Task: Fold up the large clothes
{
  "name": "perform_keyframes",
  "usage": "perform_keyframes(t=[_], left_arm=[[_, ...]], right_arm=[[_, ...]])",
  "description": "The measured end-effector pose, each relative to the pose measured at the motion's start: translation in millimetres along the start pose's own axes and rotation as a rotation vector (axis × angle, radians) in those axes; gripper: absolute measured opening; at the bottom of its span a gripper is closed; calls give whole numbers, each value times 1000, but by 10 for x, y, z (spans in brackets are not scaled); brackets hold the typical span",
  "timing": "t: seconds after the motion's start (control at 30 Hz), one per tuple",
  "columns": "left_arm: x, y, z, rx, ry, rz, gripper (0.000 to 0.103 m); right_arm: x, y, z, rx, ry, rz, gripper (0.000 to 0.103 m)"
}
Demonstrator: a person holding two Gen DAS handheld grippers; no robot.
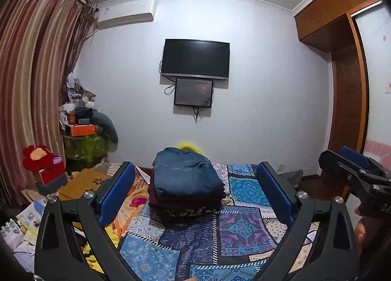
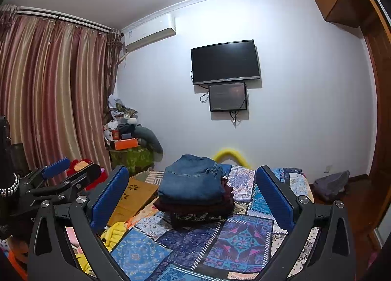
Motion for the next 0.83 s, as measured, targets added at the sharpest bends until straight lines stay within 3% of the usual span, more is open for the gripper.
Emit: perform_keyframes(t=[0.83], left_arm=[[-110, -130, -32, -13, -5, -50, 100]], right_arm=[[-127, -154, 38, -15, -17, -48, 103]])
Point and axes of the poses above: each gripper's, at about its wrist camera, not at the fingertips, and y roughly against the way its jaws point, z to its right, x to its top, the point moved 3 cm from there along -y, roughly the way its jaws point, and after that the axes turned 2 degrees about x, right-handed, at the moved point
